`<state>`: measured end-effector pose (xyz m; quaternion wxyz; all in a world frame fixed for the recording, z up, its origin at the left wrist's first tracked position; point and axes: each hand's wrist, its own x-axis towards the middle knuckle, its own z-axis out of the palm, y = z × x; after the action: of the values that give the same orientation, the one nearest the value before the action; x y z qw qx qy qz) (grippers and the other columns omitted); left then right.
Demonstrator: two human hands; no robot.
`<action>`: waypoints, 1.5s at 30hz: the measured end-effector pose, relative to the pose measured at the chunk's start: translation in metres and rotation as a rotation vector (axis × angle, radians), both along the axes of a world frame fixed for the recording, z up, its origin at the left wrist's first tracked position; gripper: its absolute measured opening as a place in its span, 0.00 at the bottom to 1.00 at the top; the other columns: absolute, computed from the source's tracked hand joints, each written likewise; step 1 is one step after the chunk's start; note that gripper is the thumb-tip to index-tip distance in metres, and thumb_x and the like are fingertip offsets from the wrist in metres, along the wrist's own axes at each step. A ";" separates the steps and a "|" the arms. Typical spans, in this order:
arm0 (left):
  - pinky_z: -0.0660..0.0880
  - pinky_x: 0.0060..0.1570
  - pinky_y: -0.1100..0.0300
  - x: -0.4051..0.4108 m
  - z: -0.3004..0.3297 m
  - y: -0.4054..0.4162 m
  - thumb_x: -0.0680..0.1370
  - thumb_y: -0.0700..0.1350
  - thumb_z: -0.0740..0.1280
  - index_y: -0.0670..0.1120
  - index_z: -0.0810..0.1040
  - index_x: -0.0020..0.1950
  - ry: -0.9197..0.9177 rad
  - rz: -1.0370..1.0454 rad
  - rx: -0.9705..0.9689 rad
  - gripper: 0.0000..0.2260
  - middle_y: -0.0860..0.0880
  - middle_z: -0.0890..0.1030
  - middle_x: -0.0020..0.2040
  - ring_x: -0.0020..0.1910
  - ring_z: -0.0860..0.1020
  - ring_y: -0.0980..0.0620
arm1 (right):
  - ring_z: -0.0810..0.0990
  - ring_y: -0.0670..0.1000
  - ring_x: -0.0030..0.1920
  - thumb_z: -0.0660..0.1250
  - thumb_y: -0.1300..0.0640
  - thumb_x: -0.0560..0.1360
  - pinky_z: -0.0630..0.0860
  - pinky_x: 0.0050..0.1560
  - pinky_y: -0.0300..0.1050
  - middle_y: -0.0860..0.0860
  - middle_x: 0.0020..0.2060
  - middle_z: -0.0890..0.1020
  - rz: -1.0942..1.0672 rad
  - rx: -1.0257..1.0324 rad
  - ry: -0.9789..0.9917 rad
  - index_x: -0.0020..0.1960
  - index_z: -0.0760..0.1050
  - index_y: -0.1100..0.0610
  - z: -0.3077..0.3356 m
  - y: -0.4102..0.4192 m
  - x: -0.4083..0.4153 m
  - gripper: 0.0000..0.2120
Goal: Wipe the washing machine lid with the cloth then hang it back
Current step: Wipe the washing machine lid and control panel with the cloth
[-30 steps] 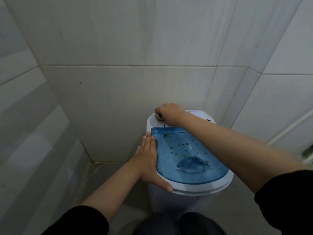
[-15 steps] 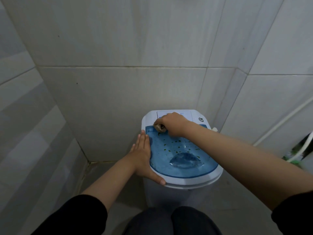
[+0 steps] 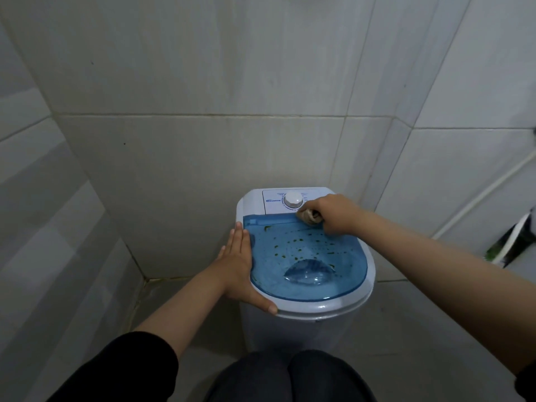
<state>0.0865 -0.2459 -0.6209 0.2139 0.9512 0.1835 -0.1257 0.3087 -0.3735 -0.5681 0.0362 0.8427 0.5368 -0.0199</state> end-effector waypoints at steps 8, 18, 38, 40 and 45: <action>0.36 0.73 0.45 0.001 0.001 0.000 0.42 0.78 0.65 0.42 0.25 0.72 0.003 -0.005 -0.009 0.77 0.46 0.22 0.71 0.71 0.26 0.46 | 0.78 0.58 0.53 0.63 0.66 0.67 0.70 0.40 0.45 0.54 0.55 0.81 -0.122 0.045 -0.017 0.66 0.70 0.48 -0.004 -0.018 0.000 0.29; 0.37 0.73 0.44 0.001 0.002 -0.001 0.40 0.79 0.64 0.41 0.26 0.72 0.005 -0.006 -0.006 0.78 0.46 0.22 0.72 0.72 0.26 0.46 | 0.79 0.57 0.50 0.63 0.66 0.69 0.72 0.39 0.46 0.55 0.52 0.81 -0.245 0.064 -0.031 0.63 0.71 0.52 -0.006 -0.038 -0.014 0.24; 0.39 0.74 0.45 0.002 0.004 -0.003 0.39 0.79 0.65 0.41 0.27 0.73 0.015 0.017 0.020 0.79 0.45 0.25 0.73 0.73 0.28 0.46 | 0.78 0.57 0.55 0.62 0.66 0.71 0.77 0.50 0.50 0.52 0.58 0.77 -0.299 0.105 0.083 0.61 0.70 0.53 -0.026 -0.112 -0.130 0.20; 0.39 0.74 0.45 0.001 0.005 -0.003 0.39 0.79 0.65 0.40 0.27 0.73 0.020 0.015 0.022 0.79 0.45 0.25 0.73 0.73 0.28 0.45 | 0.79 0.57 0.53 0.63 0.65 0.70 0.77 0.48 0.48 0.54 0.54 0.79 -0.273 0.055 0.122 0.58 0.72 0.54 -0.017 -0.110 -0.138 0.17; 0.38 0.74 0.45 0.000 0.007 -0.004 0.39 0.79 0.63 0.40 0.27 0.73 0.026 0.008 0.018 0.79 0.44 0.24 0.73 0.73 0.28 0.45 | 0.79 0.54 0.45 0.60 0.70 0.63 0.75 0.40 0.46 0.52 0.38 0.78 -0.351 0.125 0.463 0.32 0.67 0.53 0.031 -0.091 -0.108 0.12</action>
<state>0.0869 -0.2500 -0.6139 0.2036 0.9506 0.1913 -0.1356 0.2004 -0.4640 -0.5368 -0.1432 0.8962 0.3772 -0.1844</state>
